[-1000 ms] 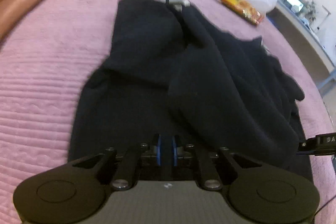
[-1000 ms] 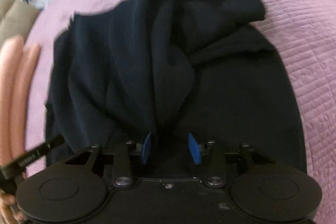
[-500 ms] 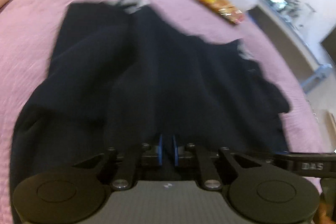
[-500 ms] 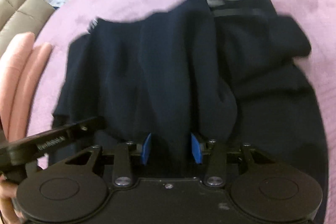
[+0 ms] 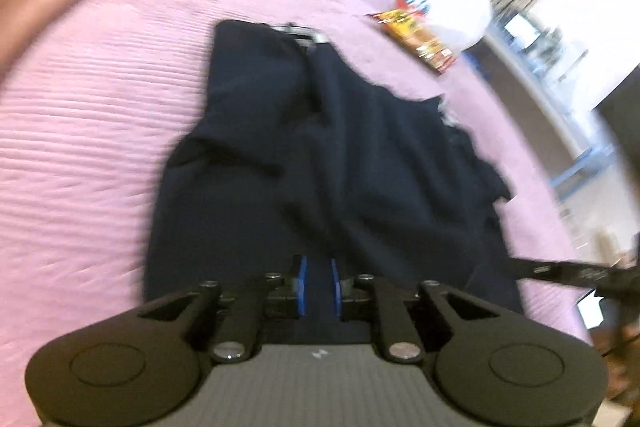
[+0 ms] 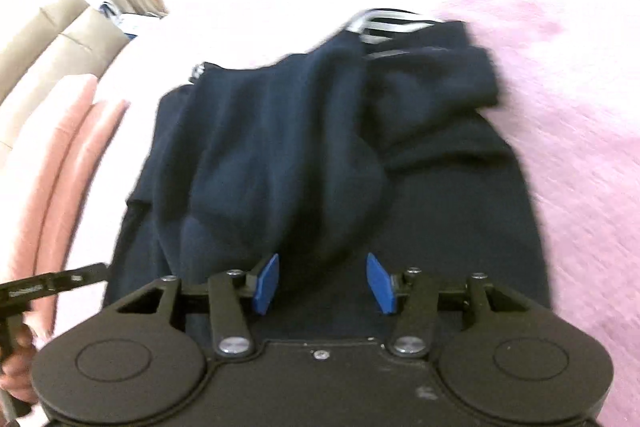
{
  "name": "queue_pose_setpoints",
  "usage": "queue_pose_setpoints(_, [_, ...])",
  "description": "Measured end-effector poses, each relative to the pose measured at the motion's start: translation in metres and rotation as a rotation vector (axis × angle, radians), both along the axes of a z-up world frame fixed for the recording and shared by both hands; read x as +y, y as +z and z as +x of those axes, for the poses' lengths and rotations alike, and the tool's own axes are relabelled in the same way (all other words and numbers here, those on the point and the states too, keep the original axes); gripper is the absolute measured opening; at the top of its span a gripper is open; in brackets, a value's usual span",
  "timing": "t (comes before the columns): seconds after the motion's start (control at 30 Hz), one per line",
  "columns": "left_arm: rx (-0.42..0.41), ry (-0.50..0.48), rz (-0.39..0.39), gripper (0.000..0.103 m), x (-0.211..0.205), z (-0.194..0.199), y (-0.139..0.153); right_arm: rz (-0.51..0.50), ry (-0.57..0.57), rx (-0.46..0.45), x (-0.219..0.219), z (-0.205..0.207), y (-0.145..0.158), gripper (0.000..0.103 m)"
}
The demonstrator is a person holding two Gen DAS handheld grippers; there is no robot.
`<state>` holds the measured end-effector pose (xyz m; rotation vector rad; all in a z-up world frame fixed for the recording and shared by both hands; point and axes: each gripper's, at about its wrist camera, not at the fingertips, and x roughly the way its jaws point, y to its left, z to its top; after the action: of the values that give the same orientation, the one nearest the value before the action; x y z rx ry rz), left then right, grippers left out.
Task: Fold large clothes
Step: 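Grasp the hoodie hem with both grippers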
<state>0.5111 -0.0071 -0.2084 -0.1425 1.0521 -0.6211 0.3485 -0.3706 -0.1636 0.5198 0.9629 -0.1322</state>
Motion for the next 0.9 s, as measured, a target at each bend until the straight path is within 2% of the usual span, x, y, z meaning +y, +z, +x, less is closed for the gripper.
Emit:
queue_pose_setpoints(0.07, [0.008, 0.018, 0.077, 0.022, 0.014, -0.018, 0.007, 0.007, -0.019, 0.029, -0.004, -0.026, 0.004, 0.061])
queue_pose_setpoints(0.17, [0.053, 0.022, 0.121, 0.029, 0.04, -0.047, 0.01, -0.007, -0.052, 0.091, -0.007, -0.066, 0.009, 0.061])
queue_pose_setpoints(0.23, [0.095, 0.026, 0.151, 0.038, 0.055, -0.064, 0.009, -0.01, -0.071, 0.139, -0.007, -0.092, 0.008, 0.067])
queue_pose_setpoints(0.3, [0.141, 0.025, 0.174, 0.04, 0.066, -0.08, 0.006, -0.007, -0.096, 0.19, -0.006, -0.116, 0.006, 0.071])
queue_pose_setpoints(0.43, [0.225, 0.025, 0.19, 0.04, 0.085, -0.104, -0.005, -0.008, -0.119, 0.28, -0.002, -0.154, 0.001, 0.072])
queue_pose_setpoints(0.6, [0.283, 0.034, 0.193, 0.042, 0.094, -0.123, -0.017, -0.001, -0.145, 0.368, 0.001, -0.191, -0.011, 0.072])
queue_pose_setpoints(0.9, [0.35, 0.067, 0.164, 0.049, 0.102, -0.144, -0.031, -0.061, -0.139, 0.447, 0.008, -0.202, -0.029, 0.074])
